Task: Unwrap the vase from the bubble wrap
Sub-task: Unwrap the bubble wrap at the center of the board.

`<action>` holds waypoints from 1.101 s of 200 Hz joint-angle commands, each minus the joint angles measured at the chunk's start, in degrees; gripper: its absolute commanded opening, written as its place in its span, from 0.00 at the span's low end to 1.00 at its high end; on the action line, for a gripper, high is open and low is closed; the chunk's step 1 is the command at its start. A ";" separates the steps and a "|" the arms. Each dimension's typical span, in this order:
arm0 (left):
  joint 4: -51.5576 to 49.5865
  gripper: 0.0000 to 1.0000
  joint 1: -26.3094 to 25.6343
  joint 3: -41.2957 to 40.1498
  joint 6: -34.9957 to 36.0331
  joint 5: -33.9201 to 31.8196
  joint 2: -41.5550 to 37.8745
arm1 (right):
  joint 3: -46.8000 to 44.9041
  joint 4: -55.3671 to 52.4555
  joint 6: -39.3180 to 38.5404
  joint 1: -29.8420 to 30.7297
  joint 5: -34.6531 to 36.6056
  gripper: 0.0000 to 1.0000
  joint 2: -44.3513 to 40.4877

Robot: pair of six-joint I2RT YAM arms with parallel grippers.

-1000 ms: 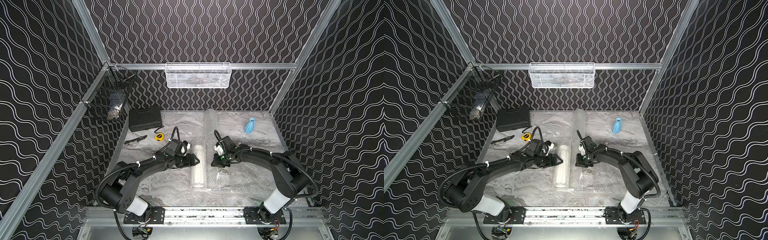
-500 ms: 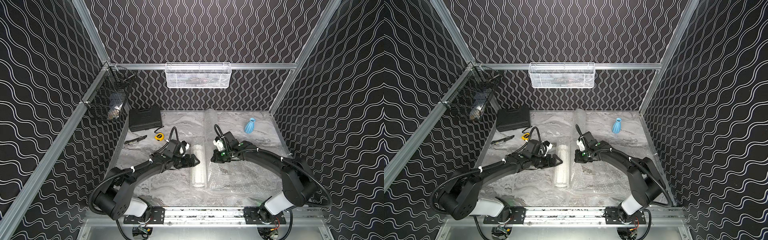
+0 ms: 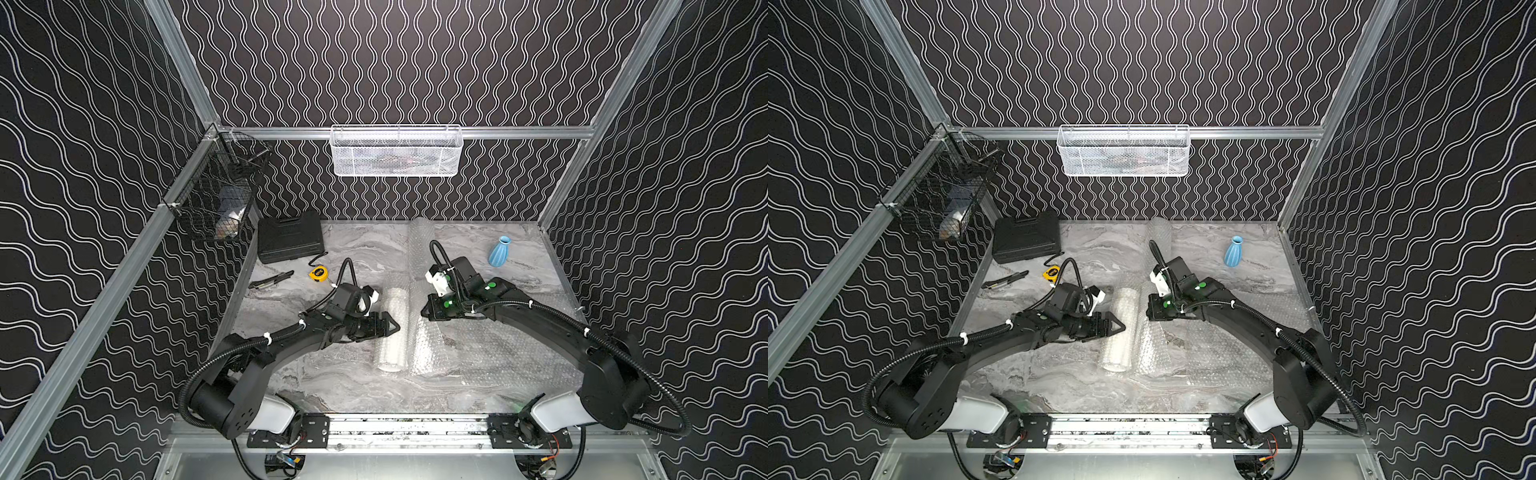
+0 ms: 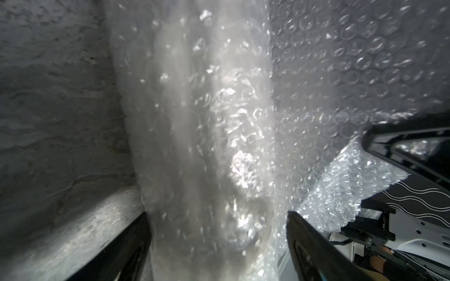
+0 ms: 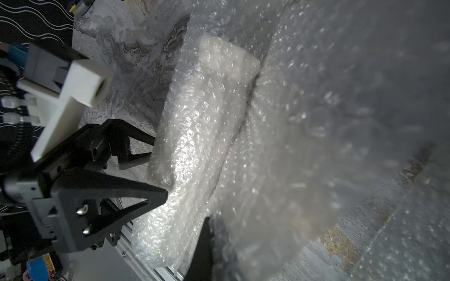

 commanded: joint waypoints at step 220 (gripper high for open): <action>-6.46 0.89 0.02 1.00 5.09 -1.07 -2.71 | 7.99 -7.23 -3.43 0.67 6.99 0.03 -3.66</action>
